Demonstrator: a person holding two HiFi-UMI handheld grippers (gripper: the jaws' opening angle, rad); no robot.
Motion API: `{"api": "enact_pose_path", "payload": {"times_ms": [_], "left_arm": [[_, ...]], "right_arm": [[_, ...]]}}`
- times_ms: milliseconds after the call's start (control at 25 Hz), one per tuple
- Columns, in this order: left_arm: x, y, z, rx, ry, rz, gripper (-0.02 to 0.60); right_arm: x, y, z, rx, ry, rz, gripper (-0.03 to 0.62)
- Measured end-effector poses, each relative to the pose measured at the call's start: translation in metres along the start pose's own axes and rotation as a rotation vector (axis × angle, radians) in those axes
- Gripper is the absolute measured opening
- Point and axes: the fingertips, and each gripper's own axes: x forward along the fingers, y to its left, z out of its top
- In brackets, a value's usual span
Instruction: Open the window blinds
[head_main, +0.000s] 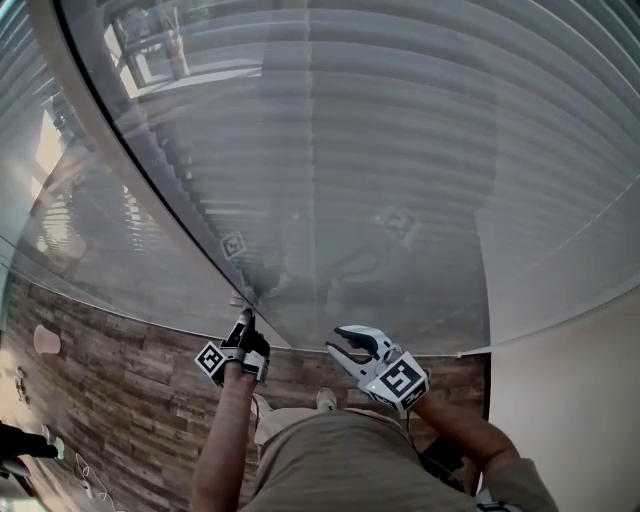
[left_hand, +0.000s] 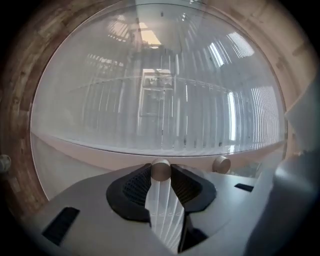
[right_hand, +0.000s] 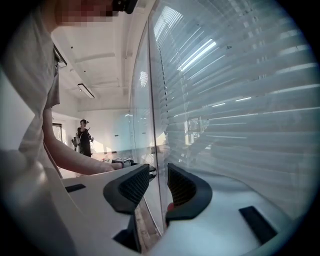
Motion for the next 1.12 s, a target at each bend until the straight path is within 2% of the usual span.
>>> {"api": "enact_pose_path", "payload": {"times_ms": [80,160,240,320,400,440,520,640,760,840,1120], "left_arm": [[0.0,0.002,0.001,-0.065,-0.005,-0.011,0.133],[0.0,0.003,0.002,-0.098,-0.001,-0.02,0.133],[0.0,0.0,0.002,-0.045,0.011,-0.024,0.133],[0.002,-0.01,-0.004,0.11,0.051,-0.018,0.138],[0.003,-0.015,-0.014,0.318,0.129,0.021,0.2],[0.002,-0.014,-0.019,0.438,0.169,0.066,0.226],[-0.004,-0.005,-0.023,0.671,0.218,0.176,0.236],[-0.009,-0.001,-0.019,0.967,0.229,0.284,0.236],[-0.008,-0.003,-0.015,1.215,0.243,0.367,0.236],[-0.006,-0.001,-0.013,1.315,0.255,0.403,0.233],[-0.004,0.002,-0.007,1.401,0.243,0.442,0.161]], "right_arm": [[0.001,0.003,0.001,0.001,0.003,0.006,0.121],[0.001,0.004,0.0,-0.003,0.004,0.007,0.121],[0.002,0.007,0.0,-0.001,0.005,0.012,0.121],[0.002,0.009,0.0,0.0,0.007,0.015,0.121],[0.001,0.009,-0.001,-0.002,0.008,0.01,0.121],[0.0,0.009,-0.002,-0.001,0.008,0.008,0.121],[-0.001,0.01,-0.003,0.005,0.01,0.009,0.121],[-0.002,0.009,-0.005,0.006,0.014,0.006,0.121],[-0.003,0.008,-0.006,0.008,0.018,0.004,0.121],[-0.003,0.007,-0.007,0.01,0.017,0.0,0.121],[-0.003,0.008,-0.005,0.014,0.014,-0.004,0.121]]}}
